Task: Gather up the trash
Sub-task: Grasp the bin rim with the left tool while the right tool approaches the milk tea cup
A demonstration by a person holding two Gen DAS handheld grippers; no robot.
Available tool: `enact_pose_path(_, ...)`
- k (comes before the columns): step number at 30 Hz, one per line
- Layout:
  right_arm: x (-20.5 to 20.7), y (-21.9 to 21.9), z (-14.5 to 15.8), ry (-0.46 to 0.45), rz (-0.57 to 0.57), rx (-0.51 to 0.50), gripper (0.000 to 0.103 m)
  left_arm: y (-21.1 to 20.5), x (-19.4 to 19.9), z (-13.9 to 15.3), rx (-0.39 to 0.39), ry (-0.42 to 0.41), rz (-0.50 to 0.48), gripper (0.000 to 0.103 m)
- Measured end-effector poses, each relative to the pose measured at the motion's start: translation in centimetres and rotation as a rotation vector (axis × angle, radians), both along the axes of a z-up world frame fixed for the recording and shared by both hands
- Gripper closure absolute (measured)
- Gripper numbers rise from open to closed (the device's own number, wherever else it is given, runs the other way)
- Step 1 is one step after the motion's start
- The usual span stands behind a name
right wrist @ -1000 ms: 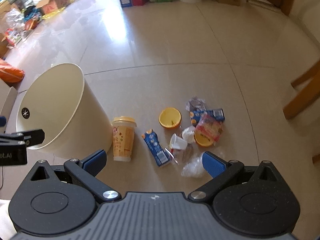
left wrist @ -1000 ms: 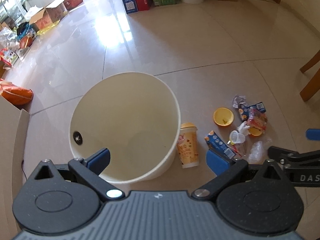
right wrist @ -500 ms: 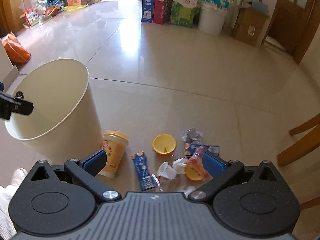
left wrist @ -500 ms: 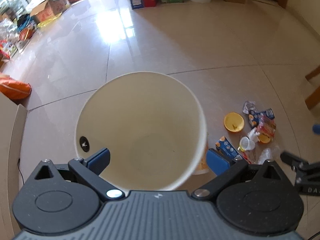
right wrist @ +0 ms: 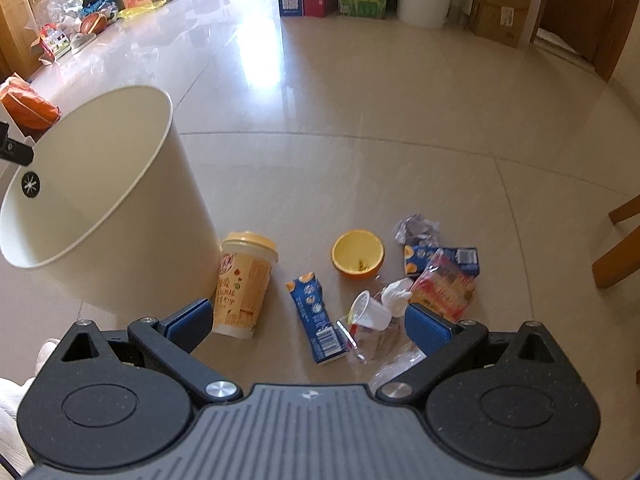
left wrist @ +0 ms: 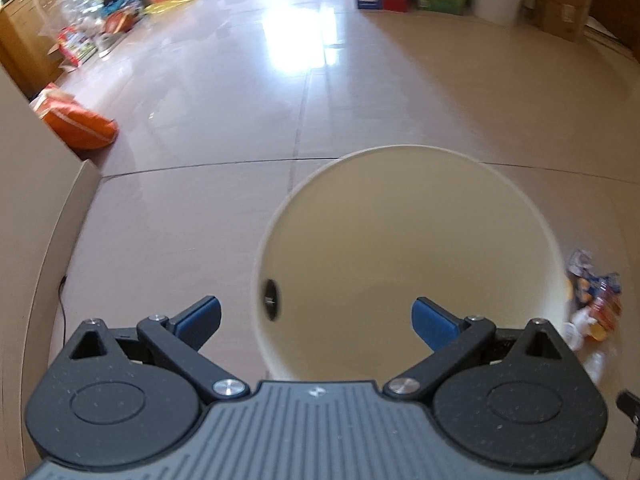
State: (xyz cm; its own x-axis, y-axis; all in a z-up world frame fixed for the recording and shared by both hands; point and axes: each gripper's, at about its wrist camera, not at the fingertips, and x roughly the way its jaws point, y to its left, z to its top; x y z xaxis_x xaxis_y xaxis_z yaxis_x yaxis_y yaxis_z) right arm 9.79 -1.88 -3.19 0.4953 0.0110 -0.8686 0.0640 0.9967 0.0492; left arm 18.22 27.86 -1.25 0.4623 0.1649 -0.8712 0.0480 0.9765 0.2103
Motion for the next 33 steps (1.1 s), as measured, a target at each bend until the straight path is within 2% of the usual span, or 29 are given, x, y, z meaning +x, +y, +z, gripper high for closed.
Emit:
enact_pose_path(6, 0.1, 0.2, -1.4, 0.016, -0.01, 0.029, 0.0, 2.3, 1.5, -2.0, -0.029, 0.048, 0.088, 0.006)
enact_pose_path(10, 0.3, 0.3, -2.2, 0.027, -0.016, 0.055, 0.0, 3.3, 2.0, -3.6, -0.04, 0.086, 0.144, 0.023)
enact_pose_path(13, 0.3, 0.5, -2.9, 0.038, -0.015, 0.08, 0.0, 3.9, 2.2, -4.1, -0.058, 0.078, 0.173, 0.036)
enact_pose_path(17, 0.2, 0.9, -3.8, 0.056, -0.006, 0.086, 0.0, 4.3, 2.3, -4.6, -0.068, 0.066, 0.2, 0.047)
enact_pose_path(19, 0.1, 1.1, -4.3, 0.069, -0.008, 0.092, 0.0, 4.6, 2.4, -4.7, -0.057, 0.061, 0.206, 0.06)
enact_pose_path(22, 0.0, 1.2, -4.9, 0.087, -0.011, 0.106, 0.0, 4.6, 2.5, -5.3, -0.059, 0.064, 0.208, 0.069)
enact_pose_path(26, -0.1, 1.4, -5.5, 0.102, -0.008, 0.111, 0.0, 4.5, 2.4, -5.0, -0.087, 0.034, 0.22, 0.073)
enact_pose_path(31, -0.1, 1.7, -6.1, 0.113, -0.005, 0.112, 0.0, 4.4, 2.5, -5.4, -0.103, 0.039, 0.225, 0.09)
enact_pose_path(33, -0.1, 1.7, -6.3, 0.116, -0.005, 0.112, 0.0, 4.7, 2.7, -5.5, -0.108, 0.038, 0.231, 0.092)
